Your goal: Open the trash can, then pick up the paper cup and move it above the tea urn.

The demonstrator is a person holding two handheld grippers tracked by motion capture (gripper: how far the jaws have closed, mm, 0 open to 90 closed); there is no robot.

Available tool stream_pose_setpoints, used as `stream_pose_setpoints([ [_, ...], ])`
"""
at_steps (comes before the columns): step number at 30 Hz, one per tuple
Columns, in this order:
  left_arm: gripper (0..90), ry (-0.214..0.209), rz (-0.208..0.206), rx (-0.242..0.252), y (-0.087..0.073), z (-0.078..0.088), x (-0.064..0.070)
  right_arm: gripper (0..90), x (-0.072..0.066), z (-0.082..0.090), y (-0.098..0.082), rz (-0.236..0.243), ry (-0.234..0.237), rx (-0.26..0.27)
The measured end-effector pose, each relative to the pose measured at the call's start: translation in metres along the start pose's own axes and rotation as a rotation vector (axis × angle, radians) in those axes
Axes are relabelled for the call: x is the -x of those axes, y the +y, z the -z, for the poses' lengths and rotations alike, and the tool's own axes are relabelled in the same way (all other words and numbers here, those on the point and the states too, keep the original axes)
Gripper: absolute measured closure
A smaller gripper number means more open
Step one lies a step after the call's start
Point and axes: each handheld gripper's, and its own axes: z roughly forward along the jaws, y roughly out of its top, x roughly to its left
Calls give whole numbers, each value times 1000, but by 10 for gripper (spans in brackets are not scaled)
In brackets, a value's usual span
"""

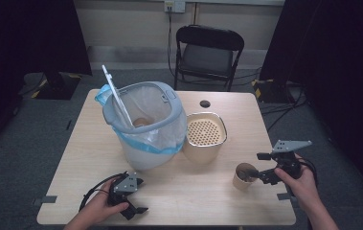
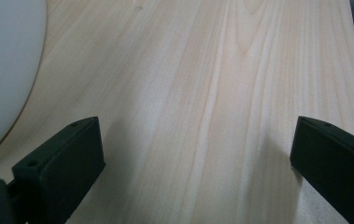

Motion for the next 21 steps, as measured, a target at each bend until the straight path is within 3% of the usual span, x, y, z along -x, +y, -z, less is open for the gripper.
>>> stream_pose_setpoints([
  [21, 20, 0, 1, 1, 0, 0, 0, 149, -5, 19, -36, -12, 0, 16],
])
